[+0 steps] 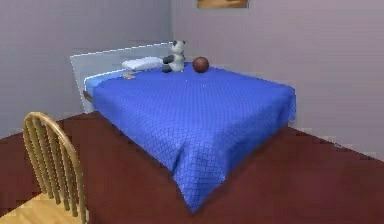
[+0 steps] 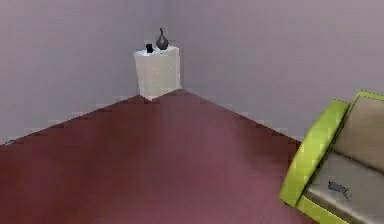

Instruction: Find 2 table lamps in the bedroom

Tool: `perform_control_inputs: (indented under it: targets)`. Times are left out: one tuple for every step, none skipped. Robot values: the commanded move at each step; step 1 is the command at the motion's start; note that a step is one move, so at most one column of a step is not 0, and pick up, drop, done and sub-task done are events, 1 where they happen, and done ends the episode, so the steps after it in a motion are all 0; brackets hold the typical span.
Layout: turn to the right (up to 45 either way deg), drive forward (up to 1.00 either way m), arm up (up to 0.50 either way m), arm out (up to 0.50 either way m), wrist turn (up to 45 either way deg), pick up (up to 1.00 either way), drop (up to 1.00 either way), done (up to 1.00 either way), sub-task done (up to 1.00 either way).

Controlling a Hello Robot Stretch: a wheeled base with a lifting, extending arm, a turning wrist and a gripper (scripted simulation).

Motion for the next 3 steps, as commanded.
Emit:
perform_control_inputs:
  targets:
    - [45.0, 0.0, 0.0, 0.0, 0.0, 0.0, 0.0, 0.0, 0.0]
    - [33.0, 0.0, 0.0, 0.0, 0.0, 0.0, 0.0, 0.0, 0.0]
    - [0.0, 0.2, 0.0, 0.0, 0.0, 0.0, 0.0, 0.0, 0.0]
